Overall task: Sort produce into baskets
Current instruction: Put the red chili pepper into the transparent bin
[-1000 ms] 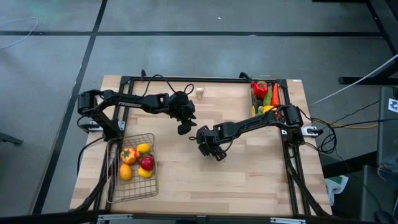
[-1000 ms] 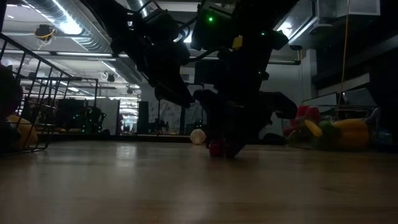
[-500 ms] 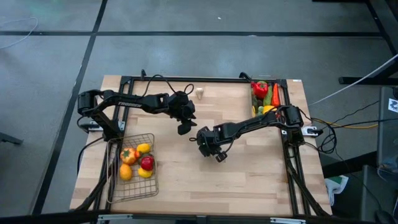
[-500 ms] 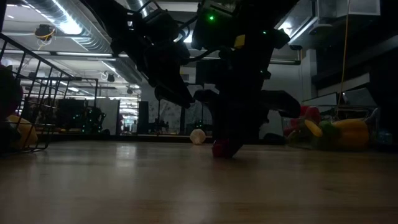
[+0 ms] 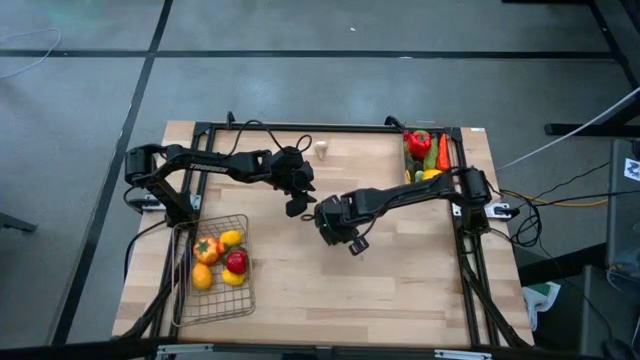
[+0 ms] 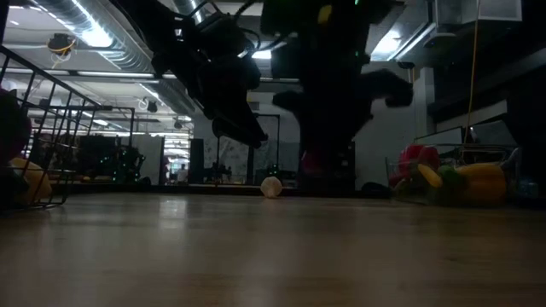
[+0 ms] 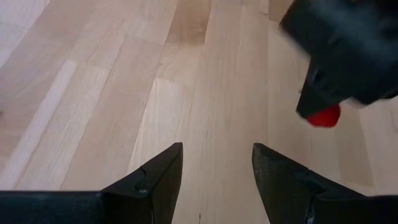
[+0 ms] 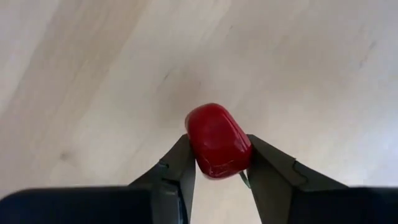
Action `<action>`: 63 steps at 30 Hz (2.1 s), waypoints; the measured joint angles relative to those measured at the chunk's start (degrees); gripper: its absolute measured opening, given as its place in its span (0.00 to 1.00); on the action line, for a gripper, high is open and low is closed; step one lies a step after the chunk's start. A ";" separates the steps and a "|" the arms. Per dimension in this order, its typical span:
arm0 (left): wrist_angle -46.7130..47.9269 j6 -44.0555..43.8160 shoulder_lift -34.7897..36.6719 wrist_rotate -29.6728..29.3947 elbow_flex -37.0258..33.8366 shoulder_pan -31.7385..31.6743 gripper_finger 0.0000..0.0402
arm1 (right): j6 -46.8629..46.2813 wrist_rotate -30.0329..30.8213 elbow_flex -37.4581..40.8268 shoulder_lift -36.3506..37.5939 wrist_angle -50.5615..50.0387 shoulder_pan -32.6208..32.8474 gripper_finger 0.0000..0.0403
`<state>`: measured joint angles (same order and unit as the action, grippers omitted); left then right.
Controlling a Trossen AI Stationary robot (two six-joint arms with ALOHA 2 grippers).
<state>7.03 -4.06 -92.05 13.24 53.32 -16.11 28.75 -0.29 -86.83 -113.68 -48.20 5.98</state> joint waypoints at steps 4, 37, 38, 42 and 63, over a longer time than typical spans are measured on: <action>-0.06 -0.08 0.00 0.01 0.00 0.00 0.47 | 0.00 3.90 -1.35 1.96 -6.01 0.00 0.31; -2.16 0.98 0.00 -0.71 -0.66 4.36 0.47 | -16.83 16.59 17.14 37.74 -23.62 -23.69 0.31; -3.11 0.97 0.00 -0.73 -0.66 4.66 0.47 | -16.85 16.97 18.94 39.12 -23.02 -24.42 0.31; -6.91 1.01 0.00 -0.81 -0.66 5.99 0.47 | -16.97 19.24 25.49 43.20 -20.89 -27.30 0.31; -9.47 1.04 0.00 -1.07 -0.66 7.25 0.47 | -16.33 22.22 38.95 44.19 -11.68 -36.81 0.31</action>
<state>-2.44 -3.03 -92.05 12.16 52.66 -8.86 12.43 21.93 -47.88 -69.49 -59.88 -30.83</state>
